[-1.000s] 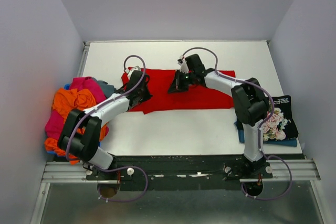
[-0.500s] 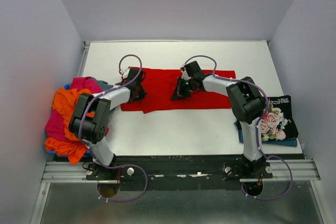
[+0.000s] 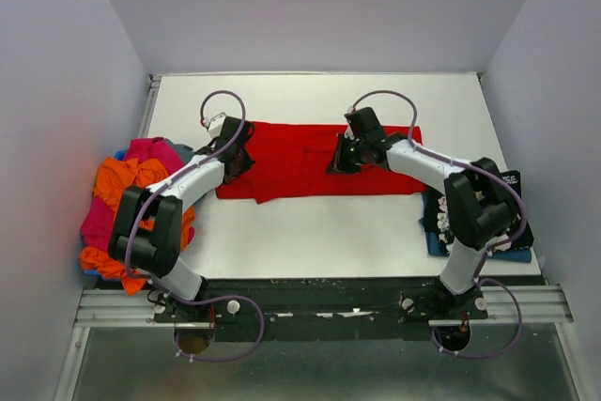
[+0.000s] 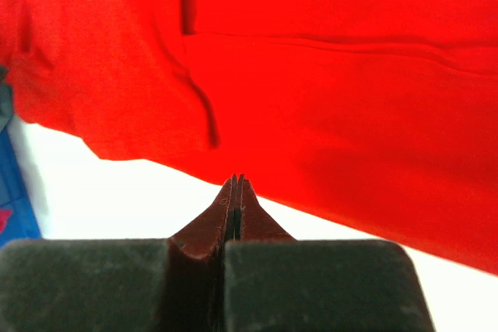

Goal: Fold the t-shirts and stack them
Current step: Rotate the tshirt 90 degrees

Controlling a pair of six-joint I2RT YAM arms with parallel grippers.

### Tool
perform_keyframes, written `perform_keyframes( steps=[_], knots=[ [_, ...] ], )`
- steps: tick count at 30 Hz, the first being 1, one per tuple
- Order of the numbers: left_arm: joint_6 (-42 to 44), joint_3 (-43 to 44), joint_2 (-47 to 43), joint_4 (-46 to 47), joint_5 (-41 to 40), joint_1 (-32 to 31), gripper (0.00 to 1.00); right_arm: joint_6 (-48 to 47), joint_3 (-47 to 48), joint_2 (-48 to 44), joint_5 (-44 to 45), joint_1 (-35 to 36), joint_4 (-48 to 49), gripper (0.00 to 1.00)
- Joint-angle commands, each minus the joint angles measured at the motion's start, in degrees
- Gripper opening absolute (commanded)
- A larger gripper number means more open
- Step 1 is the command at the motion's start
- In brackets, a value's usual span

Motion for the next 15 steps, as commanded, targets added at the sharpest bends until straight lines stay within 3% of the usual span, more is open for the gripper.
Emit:
perform_keyframes(
  steps=[1,7,15],
  knots=[
    [-3.72,0.15,1.03,0.83,-2.64,0.07,0.0,0.94,-4.99,-5.49,12.53,-2.7,-5.74,0.01],
    [-6.63,2.6,5.86,3.57,-2.47,0.07,0.0,2.26,-8.79,-9.73,21.59,-5.87,-8.73,0.01],
    [-6.28,11.48,13.95,-2.75,-6.07,0.07,0.0,4.37,-6.24,-6.56,27.39,-11.59,-14.97,0.01]
  ],
)
